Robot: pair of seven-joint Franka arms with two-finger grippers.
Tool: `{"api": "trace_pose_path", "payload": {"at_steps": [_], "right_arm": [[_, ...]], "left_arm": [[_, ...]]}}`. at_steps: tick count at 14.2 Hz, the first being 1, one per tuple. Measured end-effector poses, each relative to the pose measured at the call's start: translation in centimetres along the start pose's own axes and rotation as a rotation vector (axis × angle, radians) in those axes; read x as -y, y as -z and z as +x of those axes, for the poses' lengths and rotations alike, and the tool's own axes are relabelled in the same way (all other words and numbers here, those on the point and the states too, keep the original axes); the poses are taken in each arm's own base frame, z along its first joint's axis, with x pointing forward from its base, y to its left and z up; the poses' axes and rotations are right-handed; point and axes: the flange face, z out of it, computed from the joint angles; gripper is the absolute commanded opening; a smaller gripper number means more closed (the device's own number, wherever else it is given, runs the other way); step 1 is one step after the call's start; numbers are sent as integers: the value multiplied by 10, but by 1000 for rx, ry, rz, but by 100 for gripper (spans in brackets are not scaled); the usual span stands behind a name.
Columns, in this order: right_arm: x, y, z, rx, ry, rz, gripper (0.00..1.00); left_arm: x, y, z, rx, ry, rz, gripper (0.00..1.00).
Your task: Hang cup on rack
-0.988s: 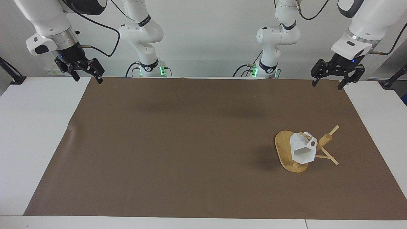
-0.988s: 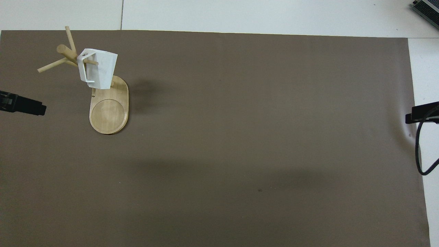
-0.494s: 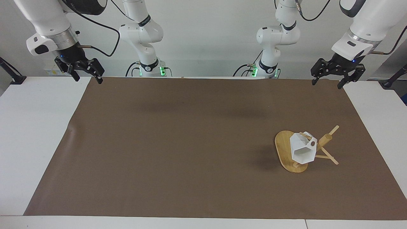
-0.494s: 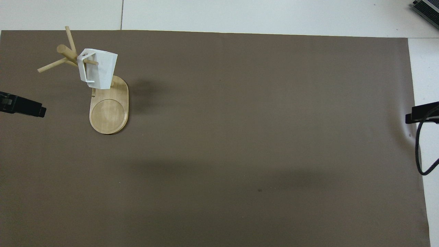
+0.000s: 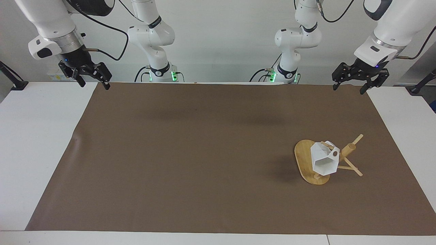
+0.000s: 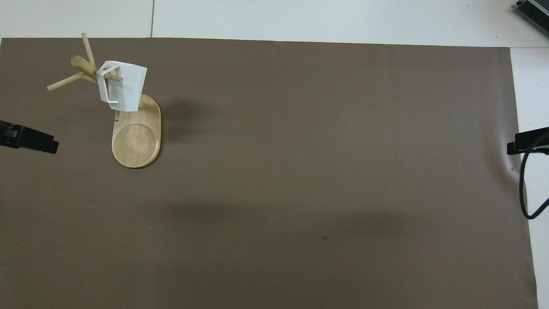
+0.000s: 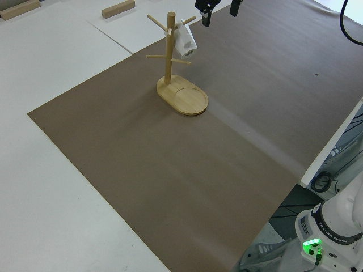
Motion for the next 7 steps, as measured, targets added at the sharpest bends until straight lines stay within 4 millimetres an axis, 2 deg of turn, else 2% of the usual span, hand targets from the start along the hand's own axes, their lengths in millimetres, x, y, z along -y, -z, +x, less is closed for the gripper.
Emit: {"api": "trace_pose_path", "payload": {"at_steps": [7], "right_arm": [[0,0,0,0,0,0,100]], "left_arm": [[2,-5,-5,16,9,17,100]]}}
